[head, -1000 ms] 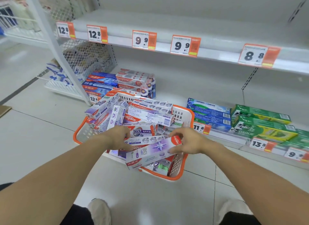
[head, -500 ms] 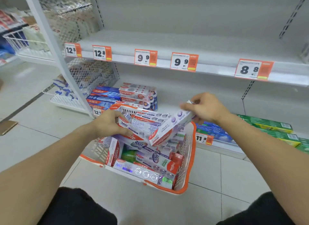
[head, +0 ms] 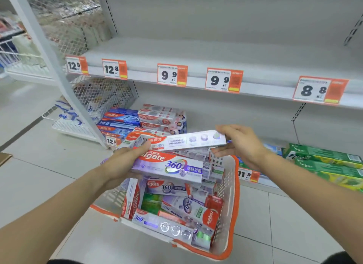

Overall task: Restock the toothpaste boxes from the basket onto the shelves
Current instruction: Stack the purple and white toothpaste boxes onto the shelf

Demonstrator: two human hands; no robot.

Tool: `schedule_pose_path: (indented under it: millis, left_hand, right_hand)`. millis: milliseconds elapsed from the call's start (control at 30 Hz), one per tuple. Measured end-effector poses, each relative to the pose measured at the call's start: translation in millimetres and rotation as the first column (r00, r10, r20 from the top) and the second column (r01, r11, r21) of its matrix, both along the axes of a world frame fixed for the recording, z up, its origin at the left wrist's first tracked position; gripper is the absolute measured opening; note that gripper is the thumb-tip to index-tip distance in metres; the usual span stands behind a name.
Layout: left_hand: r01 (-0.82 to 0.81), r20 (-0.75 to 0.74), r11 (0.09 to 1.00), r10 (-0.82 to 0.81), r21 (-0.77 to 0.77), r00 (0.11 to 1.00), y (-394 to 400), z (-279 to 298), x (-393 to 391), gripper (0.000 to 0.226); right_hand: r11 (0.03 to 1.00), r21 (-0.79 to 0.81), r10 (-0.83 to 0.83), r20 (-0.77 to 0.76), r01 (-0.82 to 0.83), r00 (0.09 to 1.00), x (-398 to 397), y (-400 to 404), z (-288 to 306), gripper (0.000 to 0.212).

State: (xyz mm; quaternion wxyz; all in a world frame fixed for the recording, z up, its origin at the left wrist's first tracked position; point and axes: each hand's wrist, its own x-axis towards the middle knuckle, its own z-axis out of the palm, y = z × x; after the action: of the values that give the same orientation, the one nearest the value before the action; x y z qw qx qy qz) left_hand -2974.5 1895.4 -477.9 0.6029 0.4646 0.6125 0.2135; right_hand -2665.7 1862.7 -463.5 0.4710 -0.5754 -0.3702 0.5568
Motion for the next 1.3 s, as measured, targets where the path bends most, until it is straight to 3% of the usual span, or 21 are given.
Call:
schedule_pose_path:
  millis: [133, 333, 467, 667, 833, 933, 1000, 1133, 1233, 1300]
  left_hand:
    - [-0.069, 0.07, 0.997, 0.07, -0.018, 0.995, 16.8, 3.0, 12.1, 0.041]
    - [-0.017, 0.051, 1.0, 0.017, -0.002, 0.999, 22.7, 15.2, 27.4, 0.048]
    - [0.03, -0.098, 0.998, -0.036, -0.056, 0.995, 15.1, 9.8, 32.7, 0.036]
    - [0.138, -0.328, 0.979, -0.181, -0.149, 0.927, 5.2, -7.0, 14.8, 0.057]
    - [0.153, -0.36, 0.975, -0.202, -0.16, 0.911, -4.9, -2.8, -15.1, 0.052]
    - [0.161, -0.29, 0.966, -0.215, -0.2, 0.932, -11.5, 5.1, -38.0, 0.063]
    - [0.106, -0.235, 0.976, -0.151, -0.192, 0.96, -14.1, 8.0, -51.3, 0.08]
    - [-0.082, -0.135, 0.993, 0.07, -0.084, 0.988, -16.7, 11.1, -61.0, 0.071]
    - [-0.116, -0.062, 0.993, 0.114, -0.035, 0.992, -19.0, 12.5, -59.2, 0.064]
    - [-0.116, -0.054, 0.993, 0.115, -0.012, 0.992, -23.3, 14.1, -56.0, 0.051]
  right_hand:
    - [1.0, -0.006, -0.021, -0.154, 0.02, 0.988, 6.8, 8.6, -6.1, 0.015]
    - [0.985, -0.019, 0.156, -0.33, -0.172, 0.931, 7.2, 10.9, -17.0, 0.049]
    - [0.963, -0.075, 0.227, -0.297, -0.26, 0.927, 10.8, 6.8, -29.1, 0.047]
    - [0.925, -0.216, 0.275, -0.194, -0.314, 0.942, 5.3, -1.0, -45.9, 0.046]
    - [0.796, -0.353, 0.507, -0.058, -0.492, 0.86, 0.8, -9.7, -64.8, 0.045]
    - [0.726, -0.415, 0.654, 0.172, -0.548, 0.737, -14.7, -14.9, -73.4, 0.051]
    - [0.654, -0.486, 0.755, 0.362, -0.58, 0.547, -28.1, -23.5, -78.7, 0.06]
    - [0.54, -0.587, 0.818, 0.534, -0.603, 0.213, -51.3, -45.8, -99.2, 0.068]
    - [0.543, -0.607, 0.798, 0.588, -0.581, 0.132, -61.1, -54.8, -109.7, 0.074]
    - [0.568, -0.602, 0.777, 0.617, -0.561, 0.124, -64.7, -58.2, -115.4, 0.078]
